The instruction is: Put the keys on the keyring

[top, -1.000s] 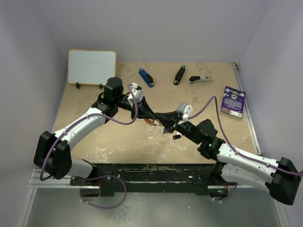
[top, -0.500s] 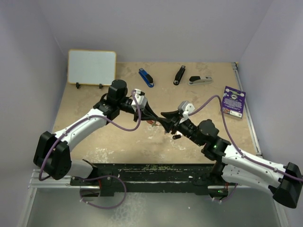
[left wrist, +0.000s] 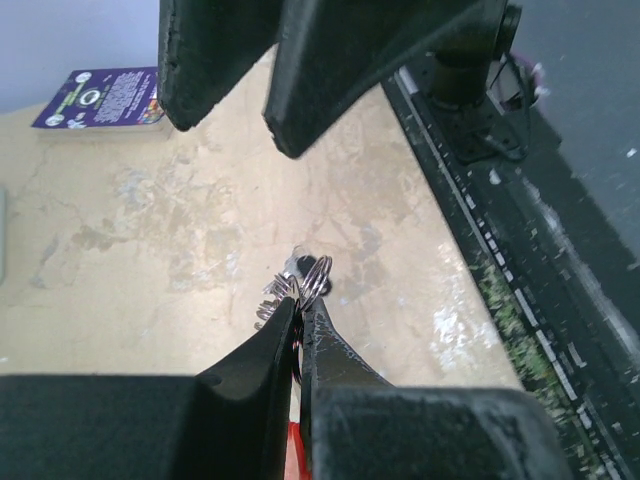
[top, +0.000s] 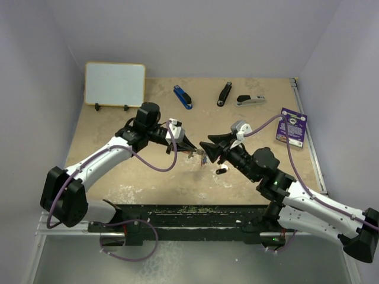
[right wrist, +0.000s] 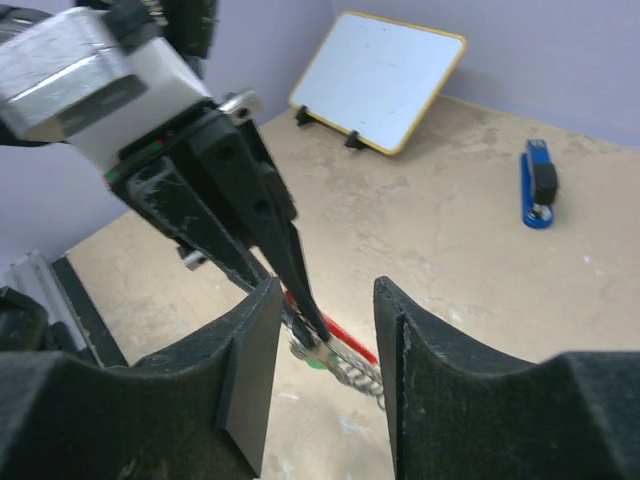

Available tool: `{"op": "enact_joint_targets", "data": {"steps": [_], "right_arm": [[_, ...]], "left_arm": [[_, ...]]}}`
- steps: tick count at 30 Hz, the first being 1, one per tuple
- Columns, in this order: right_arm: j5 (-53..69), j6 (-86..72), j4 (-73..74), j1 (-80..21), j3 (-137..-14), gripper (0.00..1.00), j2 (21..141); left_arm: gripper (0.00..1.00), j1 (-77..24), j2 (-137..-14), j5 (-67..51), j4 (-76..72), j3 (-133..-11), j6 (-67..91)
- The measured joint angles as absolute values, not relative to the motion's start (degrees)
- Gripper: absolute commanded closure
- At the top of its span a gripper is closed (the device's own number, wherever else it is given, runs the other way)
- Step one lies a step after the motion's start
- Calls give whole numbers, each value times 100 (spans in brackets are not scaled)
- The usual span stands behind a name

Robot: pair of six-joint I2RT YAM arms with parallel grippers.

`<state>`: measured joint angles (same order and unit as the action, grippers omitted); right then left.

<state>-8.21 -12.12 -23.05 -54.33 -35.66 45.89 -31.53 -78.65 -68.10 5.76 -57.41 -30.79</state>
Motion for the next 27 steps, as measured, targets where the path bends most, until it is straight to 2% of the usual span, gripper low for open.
{"op": "enact_joint_targets", "data": {"steps": [5, 16, 27], "right_arm": [[-1378, -1525, -1645, -5433, -3577, 44, 4394], [-2198, -1955, -764, -5433, -3544, 44, 4237], [-2298, -1997, -714, -5433, -3511, 47, 4766]], "left_arm": [[97, -3155, -7675, -6418, 1175, -5741, -4108], [97, -3441, -6755, -5345, 2075, -5505, -7135], [97, -3837, -6622, -4156, 2755, -5374, -9021]]}}
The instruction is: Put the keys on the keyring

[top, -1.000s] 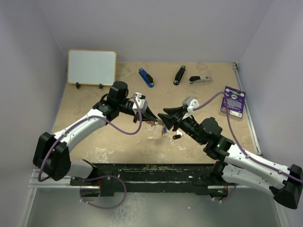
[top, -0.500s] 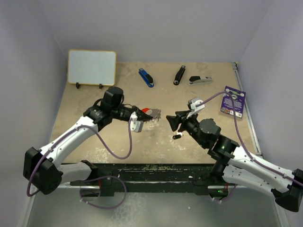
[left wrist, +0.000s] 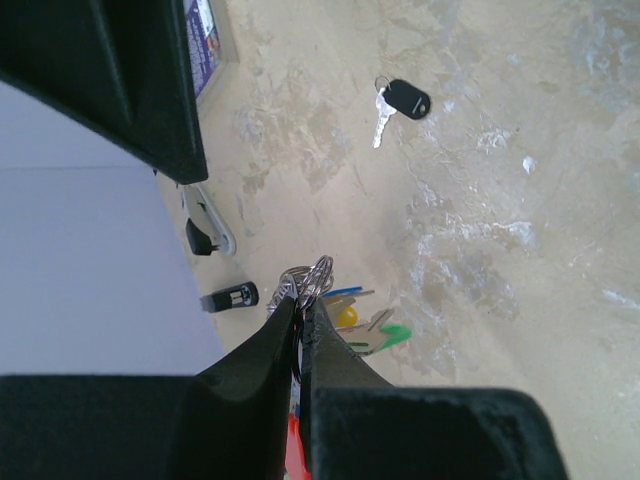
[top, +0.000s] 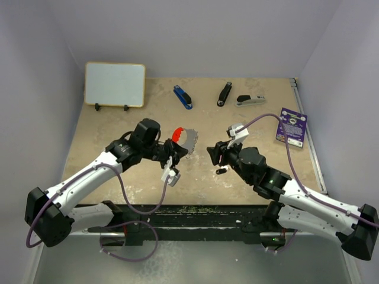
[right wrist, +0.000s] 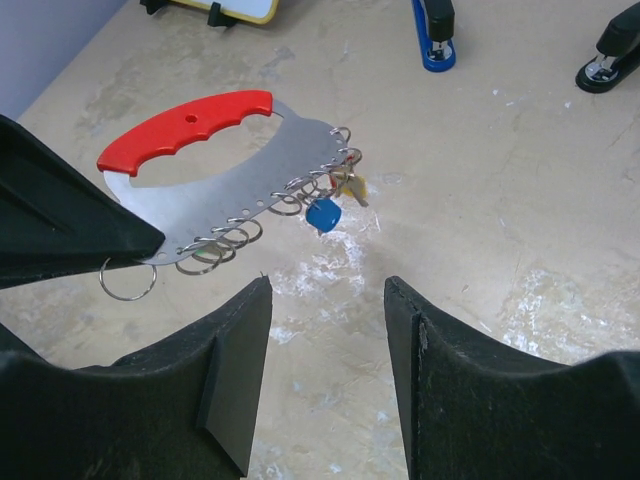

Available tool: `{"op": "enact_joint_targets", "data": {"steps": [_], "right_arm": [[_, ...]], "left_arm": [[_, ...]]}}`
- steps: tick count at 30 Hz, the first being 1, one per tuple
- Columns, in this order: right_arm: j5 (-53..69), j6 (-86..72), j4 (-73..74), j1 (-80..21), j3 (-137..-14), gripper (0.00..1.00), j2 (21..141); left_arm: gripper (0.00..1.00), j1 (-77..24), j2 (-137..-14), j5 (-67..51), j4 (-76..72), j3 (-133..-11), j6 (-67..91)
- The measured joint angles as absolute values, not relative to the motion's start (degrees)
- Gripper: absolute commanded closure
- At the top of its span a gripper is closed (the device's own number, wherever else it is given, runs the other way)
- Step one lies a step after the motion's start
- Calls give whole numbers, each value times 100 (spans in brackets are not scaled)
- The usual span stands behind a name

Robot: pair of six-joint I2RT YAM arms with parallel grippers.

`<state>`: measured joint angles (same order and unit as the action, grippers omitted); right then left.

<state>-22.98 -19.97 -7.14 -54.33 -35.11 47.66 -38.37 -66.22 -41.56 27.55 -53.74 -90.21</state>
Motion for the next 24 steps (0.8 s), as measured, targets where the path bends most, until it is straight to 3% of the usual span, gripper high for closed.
{"op": "enact_joint_targets", "data": {"steps": [13, 24], "right_arm": [[-2268, -1968, -779, -5433, -3489, 48, 4799], [-2150, -1946, -862, -5433, -3297, 49, 4799]], "left_arm": [[97, -4292, -6626, -2998, 3503, -5384, -9874], [97, -4327, -6672, -3011, 3562, -5531, -9780]]}}
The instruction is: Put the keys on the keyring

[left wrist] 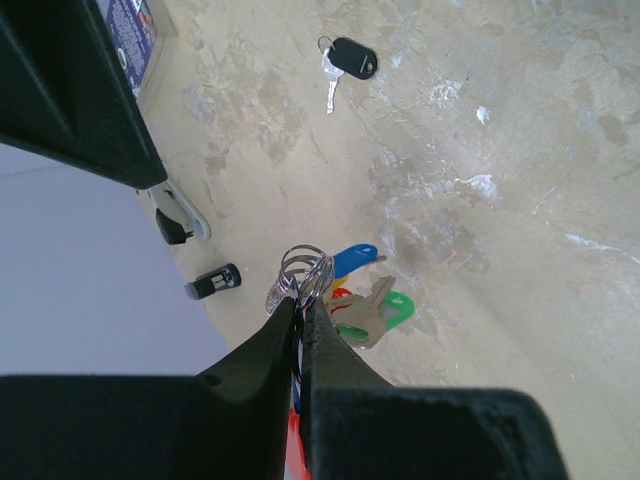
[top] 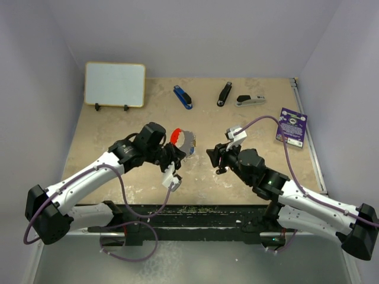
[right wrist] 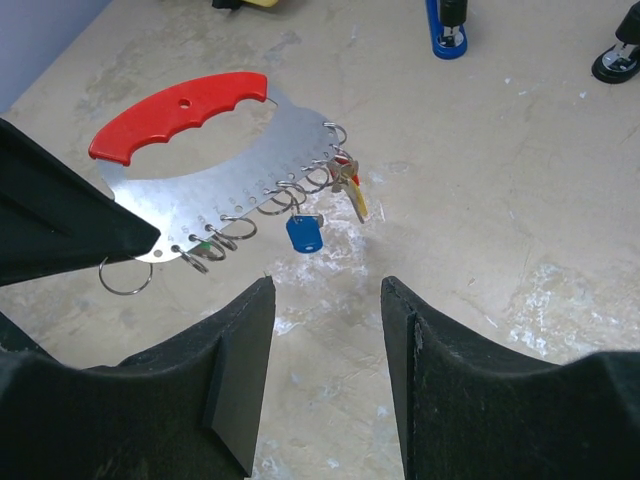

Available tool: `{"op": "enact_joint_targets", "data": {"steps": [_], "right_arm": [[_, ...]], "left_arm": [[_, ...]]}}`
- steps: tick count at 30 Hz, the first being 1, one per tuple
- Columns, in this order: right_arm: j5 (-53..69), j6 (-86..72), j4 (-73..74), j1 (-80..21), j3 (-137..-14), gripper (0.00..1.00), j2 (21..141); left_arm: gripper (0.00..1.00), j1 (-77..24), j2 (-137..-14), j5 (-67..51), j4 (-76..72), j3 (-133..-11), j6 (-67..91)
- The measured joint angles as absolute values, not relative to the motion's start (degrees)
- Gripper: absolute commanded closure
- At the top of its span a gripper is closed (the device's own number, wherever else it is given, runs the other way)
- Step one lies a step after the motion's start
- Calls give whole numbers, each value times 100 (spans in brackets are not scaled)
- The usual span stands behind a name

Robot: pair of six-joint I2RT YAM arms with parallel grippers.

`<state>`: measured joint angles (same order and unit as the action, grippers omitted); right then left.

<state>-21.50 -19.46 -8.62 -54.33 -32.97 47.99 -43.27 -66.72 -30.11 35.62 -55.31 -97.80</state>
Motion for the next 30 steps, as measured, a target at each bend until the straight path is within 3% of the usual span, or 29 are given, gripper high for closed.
{"op": "enact_joint_targets", "data": {"steps": [21, 30], "right_arm": [[-2156, -1841, -934, -5433, -3197, 49, 4534], [-2193, -1763, -810, -5433, -3166, 50, 4294]], "left_arm": [[97, -4263, -6858, -3994, 2794, -5802, -7113], [97, -3070, -7426, -5572, 1540, -5900, -4274]]}}
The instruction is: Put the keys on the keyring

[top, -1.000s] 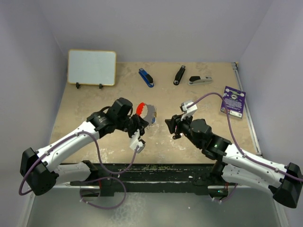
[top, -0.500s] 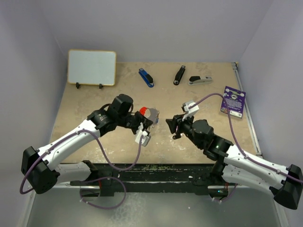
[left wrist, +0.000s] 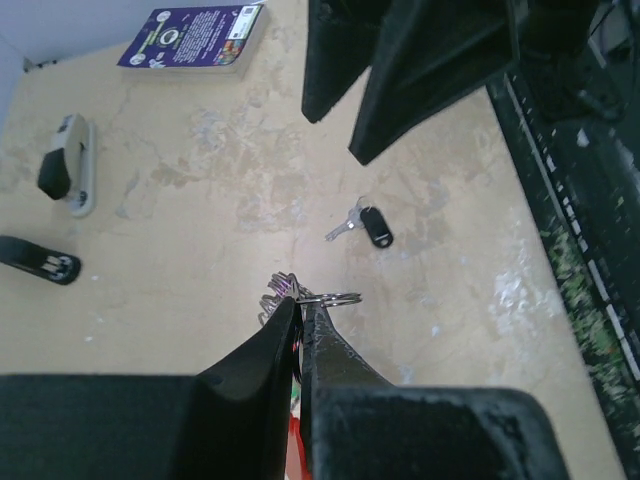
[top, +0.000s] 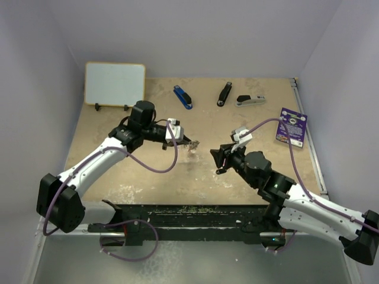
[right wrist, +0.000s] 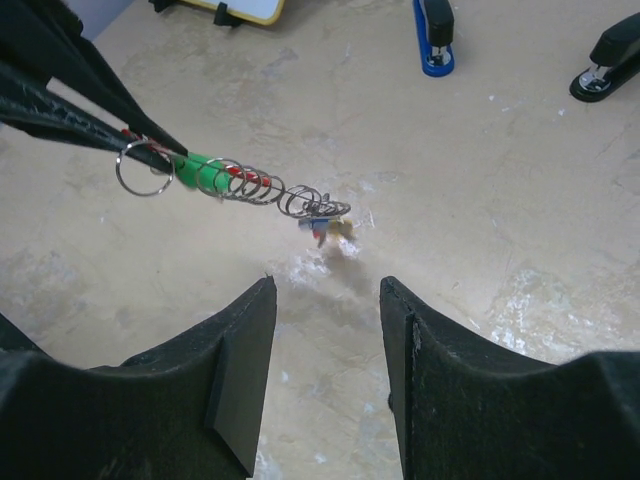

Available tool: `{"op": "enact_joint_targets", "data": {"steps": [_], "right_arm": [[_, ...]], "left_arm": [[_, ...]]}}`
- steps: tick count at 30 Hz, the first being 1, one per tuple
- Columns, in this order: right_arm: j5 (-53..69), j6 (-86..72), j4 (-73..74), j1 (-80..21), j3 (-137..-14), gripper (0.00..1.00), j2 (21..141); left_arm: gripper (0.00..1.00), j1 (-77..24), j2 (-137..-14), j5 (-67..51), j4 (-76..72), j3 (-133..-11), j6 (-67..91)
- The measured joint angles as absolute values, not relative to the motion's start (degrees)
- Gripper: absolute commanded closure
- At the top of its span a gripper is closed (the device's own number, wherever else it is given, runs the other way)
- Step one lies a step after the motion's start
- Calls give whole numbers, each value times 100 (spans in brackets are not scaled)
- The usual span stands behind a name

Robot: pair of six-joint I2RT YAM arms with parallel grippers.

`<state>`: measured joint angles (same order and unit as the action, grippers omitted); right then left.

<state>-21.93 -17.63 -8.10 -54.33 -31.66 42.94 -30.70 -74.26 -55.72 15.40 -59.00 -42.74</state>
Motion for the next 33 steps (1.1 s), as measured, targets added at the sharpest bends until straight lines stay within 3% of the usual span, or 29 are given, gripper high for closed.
{"op": "enact_joint_targets", "data": {"steps": [9, 18, 33], "right_arm": [[-2067, -1584, -209, -5433, -3474, 51, 4458], [-1826, -1452, -71, -5433, -3706, 51, 4397], [-1439, -1118, 370, -5433, -5041, 48, 5690]], "left_arm": [[97, -2963, -7865, -6337, 438, -5913, -1800], [97, -2965, -7872, -6348, 204, -6034, -1031], [97, -3848, -7872, -3854, 1479, -6410, -1763]]}}
